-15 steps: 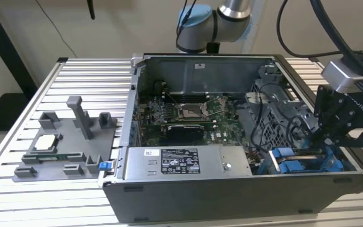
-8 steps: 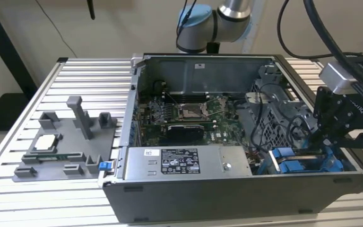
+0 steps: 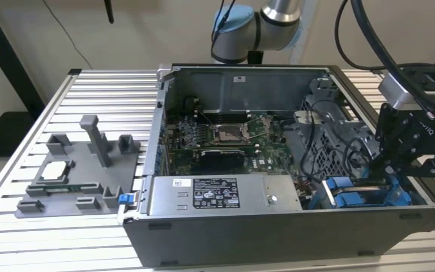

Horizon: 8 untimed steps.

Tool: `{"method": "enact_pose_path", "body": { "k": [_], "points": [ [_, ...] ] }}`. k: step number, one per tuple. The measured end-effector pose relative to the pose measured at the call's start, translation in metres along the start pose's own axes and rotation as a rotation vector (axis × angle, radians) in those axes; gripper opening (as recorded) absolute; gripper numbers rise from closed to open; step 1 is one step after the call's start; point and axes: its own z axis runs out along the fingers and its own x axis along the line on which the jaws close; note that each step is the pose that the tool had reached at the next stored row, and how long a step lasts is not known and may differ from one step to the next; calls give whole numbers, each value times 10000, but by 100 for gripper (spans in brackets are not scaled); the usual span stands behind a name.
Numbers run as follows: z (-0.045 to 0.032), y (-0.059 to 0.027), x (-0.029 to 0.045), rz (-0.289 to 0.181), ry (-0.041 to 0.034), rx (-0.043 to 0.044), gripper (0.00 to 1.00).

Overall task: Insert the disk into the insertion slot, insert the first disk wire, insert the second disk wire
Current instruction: 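Insert the first disk wire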

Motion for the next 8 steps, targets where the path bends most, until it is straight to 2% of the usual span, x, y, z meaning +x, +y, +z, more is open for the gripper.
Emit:
{"method": "enact_pose_path", "body": {
  "k": [8],
  "points": [
    [-1,5,14,240,-16,37,0]
  ]
}}
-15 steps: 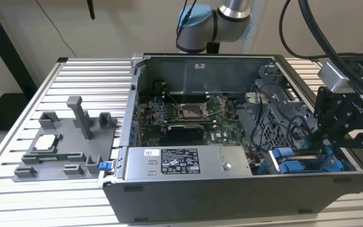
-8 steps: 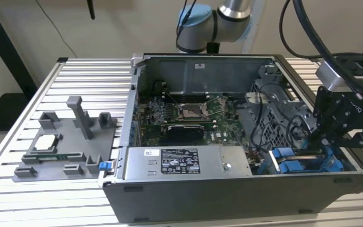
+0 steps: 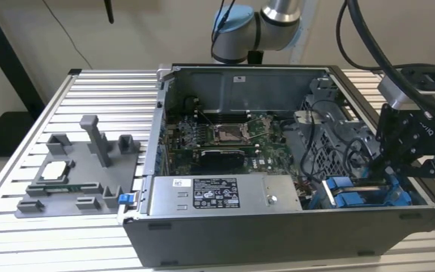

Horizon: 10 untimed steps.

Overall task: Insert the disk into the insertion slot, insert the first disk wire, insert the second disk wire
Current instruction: 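Insert the first disk wire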

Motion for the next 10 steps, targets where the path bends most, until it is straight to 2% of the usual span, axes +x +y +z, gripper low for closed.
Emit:
{"method": "enact_pose_path", "body": {
  "k": [5,7,10],
  "points": [
    [3,11,15,99,-5,29,0],
    [7,13,17,117,-10,73,0],
    [17,15,19,136,-17,186,0]
  ]
}}
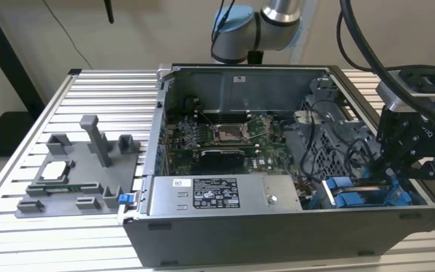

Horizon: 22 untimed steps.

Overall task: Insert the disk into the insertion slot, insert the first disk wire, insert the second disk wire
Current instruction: 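Insert the first disk wire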

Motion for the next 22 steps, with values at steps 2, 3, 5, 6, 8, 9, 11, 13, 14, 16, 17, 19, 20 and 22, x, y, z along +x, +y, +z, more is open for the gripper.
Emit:
{"method": "enact_pose_path", "body": {
  "k": [2,3,5,6,8,9,11,13,14,16,17,19,20,22],
  "points": [
    [7,1,0,1,-2,38,0],
    [10,4,0,0,-2,46,0],
    [16,10,2,2,-7,49,0],
    [19,15,2,0,-9,51,0],
    [22,28,1,0,-6,58,0],
    [31,32,2,0,-3,65,0],
    [61,34,4,0,20,76,0],
    [94,33,5,0,43,80,0],
    [104,33,5,1,43,80,0],
    [111,34,6,3,30,76,0],
    [105,34,5,4,20,77,100],
    [44,37,1,9,21,78,100],
    [3,38,-2,10,35,80,100],
    [-70,42,-8,17,32,79,100]
  ]
}}
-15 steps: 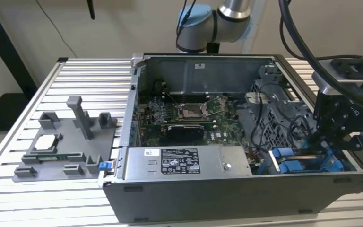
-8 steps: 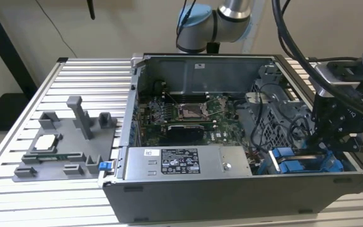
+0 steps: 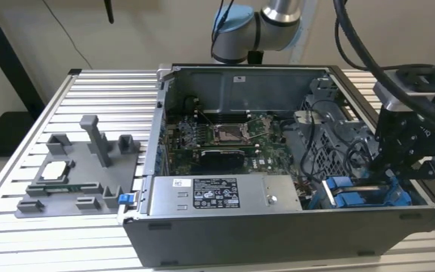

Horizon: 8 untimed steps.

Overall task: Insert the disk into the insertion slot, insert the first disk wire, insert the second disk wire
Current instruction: 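Insert the first disk wire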

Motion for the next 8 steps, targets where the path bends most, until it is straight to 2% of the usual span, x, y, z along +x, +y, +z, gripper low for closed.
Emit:
{"method": "enact_pose_path", "body": {
  "k": [6,8],
  "points": [
    [-192,8,-24,32,2,3,100],
    [-228,9,-29,39,9,4,100]
  ]
}}
